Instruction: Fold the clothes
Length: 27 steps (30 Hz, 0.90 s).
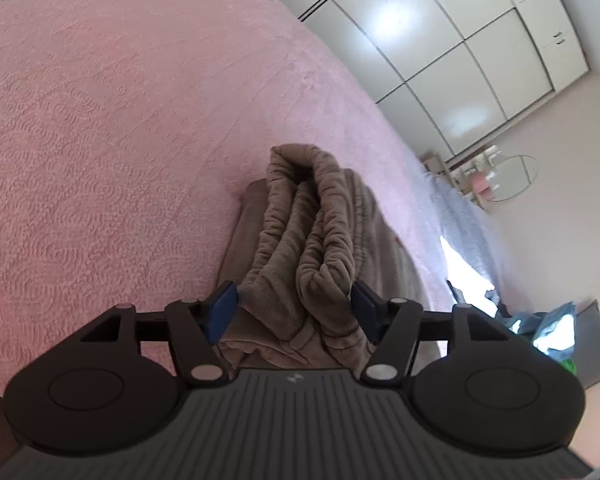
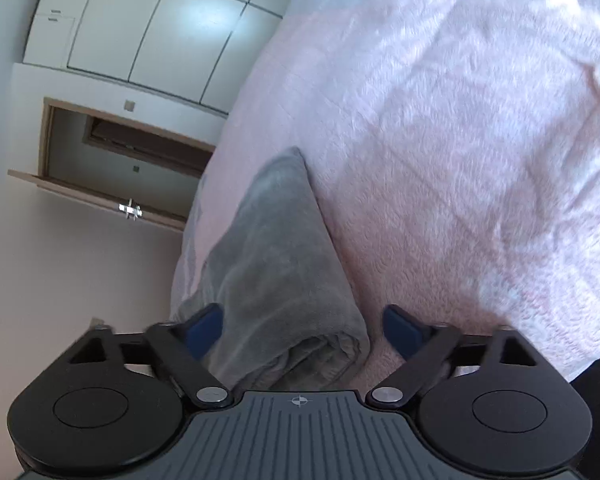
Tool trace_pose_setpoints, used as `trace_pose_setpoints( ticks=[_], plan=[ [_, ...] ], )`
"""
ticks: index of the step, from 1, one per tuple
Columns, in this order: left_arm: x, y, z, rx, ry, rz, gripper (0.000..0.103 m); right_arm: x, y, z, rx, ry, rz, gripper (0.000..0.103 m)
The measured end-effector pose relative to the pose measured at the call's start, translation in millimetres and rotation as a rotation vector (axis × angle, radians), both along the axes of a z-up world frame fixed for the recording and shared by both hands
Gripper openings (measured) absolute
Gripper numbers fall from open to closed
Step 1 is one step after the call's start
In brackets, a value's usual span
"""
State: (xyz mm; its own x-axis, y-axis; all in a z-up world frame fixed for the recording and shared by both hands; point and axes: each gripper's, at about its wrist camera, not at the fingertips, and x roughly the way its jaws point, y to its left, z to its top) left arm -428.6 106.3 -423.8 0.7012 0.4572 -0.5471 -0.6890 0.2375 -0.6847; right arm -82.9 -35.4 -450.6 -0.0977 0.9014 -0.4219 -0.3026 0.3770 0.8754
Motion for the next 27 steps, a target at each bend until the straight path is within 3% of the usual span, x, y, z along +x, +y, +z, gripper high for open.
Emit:
trace_pose_setpoints(
  ticks=[1, 4, 7, 10, 13, 16, 18, 23, 24, 27],
  plan=[
    [-1, -1, 1, 0.012, 0.016, 0.002, 0.046, -1, 7, -3, -0.007, 0.006, 0.005, 0.072],
    [3, -6, 6, 0.079, 0.078, -0.012, 0.040, -2, 21, 1, -0.028, -0.056, 0.015, 0.062],
    [8, -11, 6, 0.135, 0.140, -0.029, 0.040, -10, 15, 6, -0.059, -0.209, 0.068, 0.053],
    [12, -13, -7, 0.136, 0.159, -0.036, 0.043, -21, -1, 0, -0.110, -0.356, 0.128, 0.050],
    [12, -18, -3, 0.147, 0.182, -0.036, 0.045, -24, 4, -9, -0.147, -0.370, 0.153, 0.051],
    [16, -15, 17, 0.140, 0.203, -0.046, 0.042, -19, 7, 7, -0.172, -0.376, 0.180, 0.053],
    [18, -16, 40, 0.191, 0.231, -0.036, 0.037, -15, -3, 20, -0.185, -0.410, 0.180, 0.055],
    [37, -4, 92, 0.333, 0.226, -0.050, 0.036, -17, 17, 64, -0.160, -0.652, 0.169, 0.056],
    [46, 1, 98, 0.354, 0.235, -0.067, 0.032, -18, 26, 70, -0.151, -0.690, 0.179, 0.056],
    [87, 21, 105, 0.399, 0.286, -0.155, 0.026, -19, 64, 77, -0.135, -0.740, 0.221, 0.055]
  ],
)
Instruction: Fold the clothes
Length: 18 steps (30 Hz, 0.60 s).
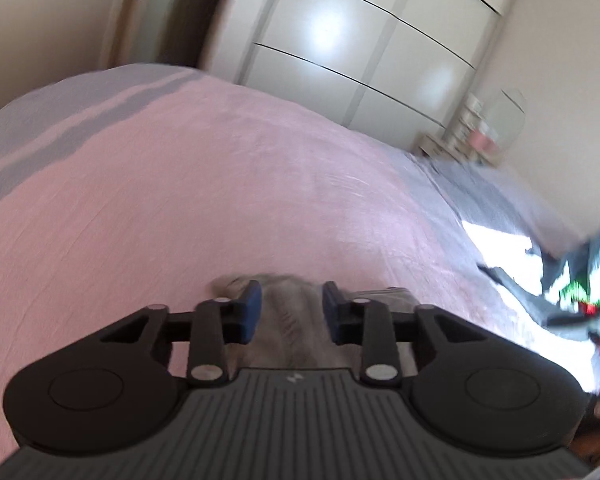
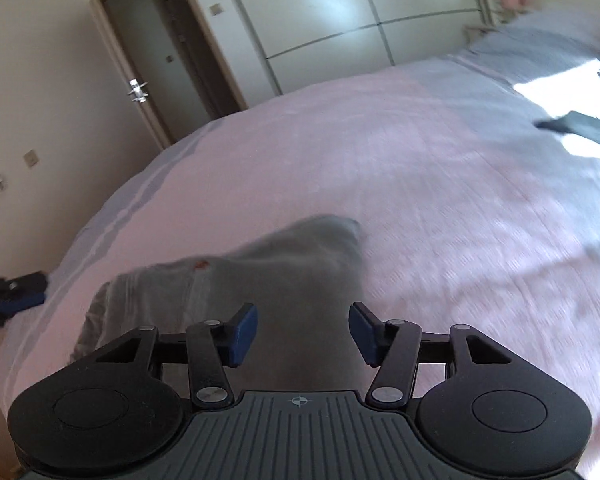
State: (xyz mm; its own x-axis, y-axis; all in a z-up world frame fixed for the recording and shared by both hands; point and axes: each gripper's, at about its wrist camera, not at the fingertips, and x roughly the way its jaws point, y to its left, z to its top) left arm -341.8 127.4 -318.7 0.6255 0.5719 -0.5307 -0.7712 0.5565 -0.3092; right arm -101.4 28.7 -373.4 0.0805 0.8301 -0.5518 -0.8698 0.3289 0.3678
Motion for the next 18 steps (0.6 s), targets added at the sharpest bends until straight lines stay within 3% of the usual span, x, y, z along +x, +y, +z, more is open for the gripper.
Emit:
trace_pose_setpoints(
  ticks=[4, 9, 11, 14, 16, 18],
  plan=[
    [52, 20, -11, 0.035, 0.159, -0.087, 0.025, 1, 48, 1, -0.015, -0.043, 0.017, 0.045],
    [85, 23, -62, 0.135, 0.401, -0.139, 0.028, -1, 89, -32, -0.148, -0.137, 0.026, 0.043],
    [84, 27, -81, 0.124, 0.395, -0.139, 0.034, -3, 102, -54, -0.220, -0.187, 0.035, 0.043],
    [84, 29, -92, 0.140, 0.384, -0.142, 0.035, -5, 108, -74, -0.248, -0.230, 0.035, 0.043],
    [83, 22, -86, 0.174, 0.396, -0.148, 0.035, 2, 97, -68, -0.210, -0.197, 0.033, 0.043],
    [71, 15, -71, 0.170, 0.350, -0.137, 0.035, 12, 73, -55, -0.153, -0.133, 0.014, 0.047]
  ],
)
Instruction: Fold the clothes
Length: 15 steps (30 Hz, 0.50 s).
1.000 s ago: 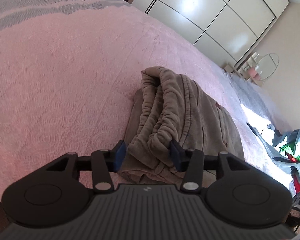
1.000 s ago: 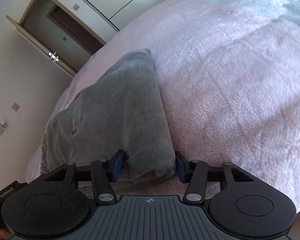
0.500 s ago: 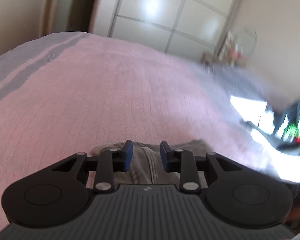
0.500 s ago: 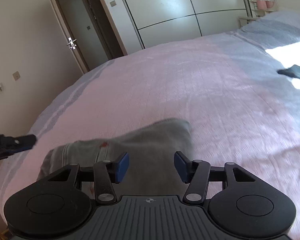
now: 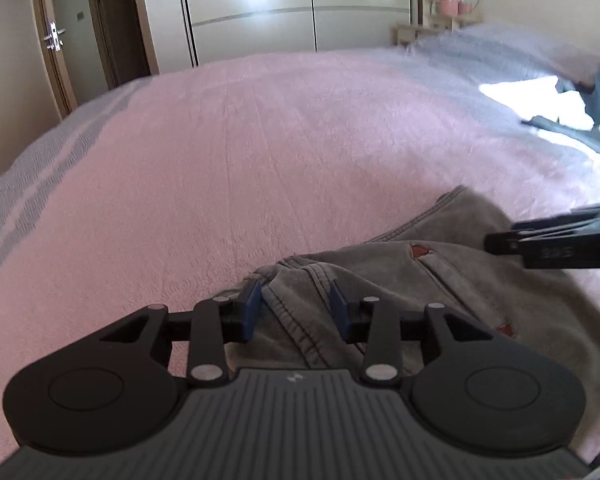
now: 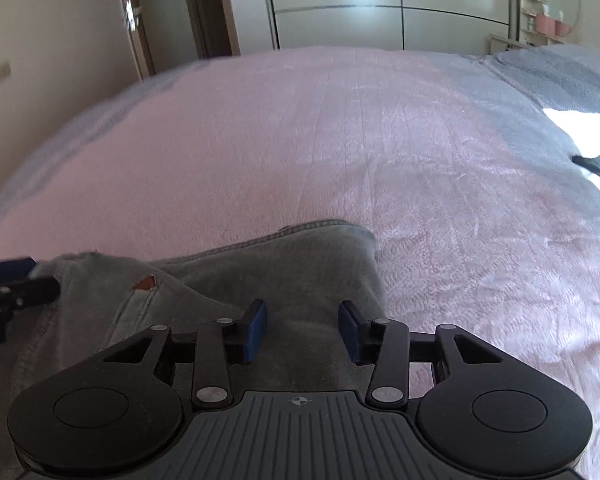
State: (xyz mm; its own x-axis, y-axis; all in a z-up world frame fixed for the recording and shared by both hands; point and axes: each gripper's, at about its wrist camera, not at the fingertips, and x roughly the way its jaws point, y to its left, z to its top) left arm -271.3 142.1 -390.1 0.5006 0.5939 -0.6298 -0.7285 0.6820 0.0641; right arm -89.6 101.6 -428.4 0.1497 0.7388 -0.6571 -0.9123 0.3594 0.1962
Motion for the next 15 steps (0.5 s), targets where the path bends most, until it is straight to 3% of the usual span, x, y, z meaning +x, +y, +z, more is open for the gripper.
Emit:
trace_pose_setpoints(
  ticks=[2, 4, 9, 11, 14, 15],
  plan=[
    [-25, -6, 16, -0.025, -0.085, 0.033, 0.034, 10, -45, 20, 0.079, 0.129, -0.057, 0.096],
    [-56, -12, 27, -0.073, -0.171, 0.082, 0.039, 17, -98, 24, 0.188, 0.283, -0.109, 0.097],
    [-131, -23, 20, -0.260, -0.360, 0.222, 0.039, 25, -198, -18, 0.206, 0.656, -0.287, 0.096],
    [-148, -22, 7, -0.324, -0.393, 0.272, 0.039, 26, -212, -39, 0.241, 0.795, -0.328, 0.079],
    [-165, -21, -13, -0.413, -0.428, 0.345, 0.038, 28, -221, -62, 0.302, 0.960, -0.367, 0.075],
    [-168, -21, -16, -0.426, -0.439, 0.352, 0.038, 26, -218, -61, 0.312, 0.959, -0.361, 0.073]
  ],
)
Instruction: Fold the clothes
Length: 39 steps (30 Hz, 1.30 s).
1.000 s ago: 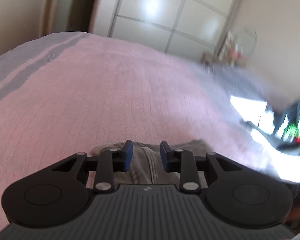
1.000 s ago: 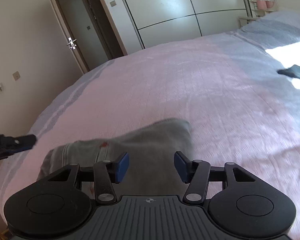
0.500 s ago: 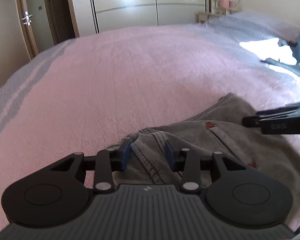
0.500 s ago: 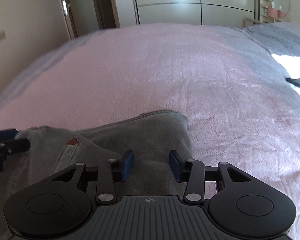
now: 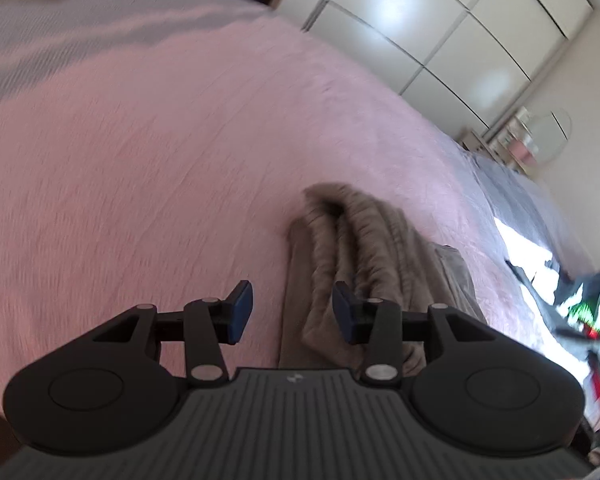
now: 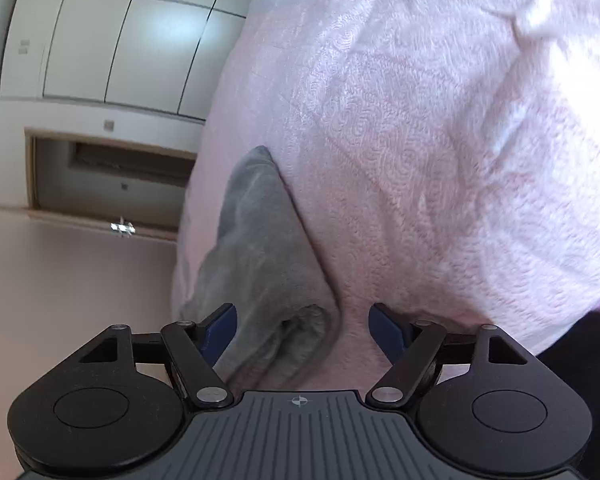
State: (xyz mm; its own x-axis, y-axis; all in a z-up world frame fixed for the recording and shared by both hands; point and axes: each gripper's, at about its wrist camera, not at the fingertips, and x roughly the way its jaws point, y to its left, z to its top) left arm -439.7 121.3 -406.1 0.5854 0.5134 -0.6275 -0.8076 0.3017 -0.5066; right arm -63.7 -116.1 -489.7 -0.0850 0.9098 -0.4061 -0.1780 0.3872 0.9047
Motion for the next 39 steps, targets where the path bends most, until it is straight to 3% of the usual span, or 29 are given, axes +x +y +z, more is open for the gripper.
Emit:
trace_pose_setpoints(
  ticks=[2, 5, 8, 10, 18, 20, 22, 23, 25, 26, 31, 36, 39],
  plan=[
    [-2, 1, -3, -0.003, -0.004, 0.000, 0.038, -1, 11, -2, -0.013, -0.010, 0.003, 0.063],
    [-1, 3, -5, -0.002, -0.004, -0.003, 0.039, -2, 26, -10, -0.020, 0.011, -0.007, 0.059],
    [2, 6, -7, -0.004, -0.011, 0.001, 0.039, 1, 31, -8, -0.035, -0.037, -0.009, 0.044],
    [5, 5, -8, -0.004, -0.005, 0.002, 0.039, 7, 32, -3, -0.031, -0.079, 0.003, 0.040],
    [11, 6, -9, -0.005, -0.013, -0.027, 0.039, 56, 69, 53, 0.069, -0.463, 0.114, 0.036],
    [13, 5, -10, -0.010, -0.017, -0.036, 0.039, 75, 85, 51, 0.065, -0.495, 0.141, 0.036],
    [16, 6, -12, -0.018, -0.022, -0.042, 0.039, 97, 97, 33, -0.002, -0.368, 0.150, 0.040],
    [17, 8, -14, -0.023, -0.027, -0.042, 0.039, 106, 100, 24, -0.034, -0.309, 0.148, 0.048],
    [18, 11, -16, -0.033, -0.037, -0.040, 0.039, 102, 85, 20, -0.058, -0.287, 0.095, 0.062],
    [19, 13, -17, -0.038, -0.040, -0.037, 0.039, 96, 74, 20, -0.056, -0.284, 0.070, 0.063],
    [29, 26, -15, -0.043, -0.057, -0.036, 0.039, 57, 22, 17, 0.005, -0.080, 0.016, 0.063],
    [37, 22, -7, -0.026, -0.018, -0.065, 0.039, 36, 10, 28, -0.145, -0.158, 0.080, 0.063],
    [34, 22, -5, -0.011, -0.020, -0.089, 0.039, 32, 8, 40, -0.129, -0.187, 0.062, 0.063]
  ],
)
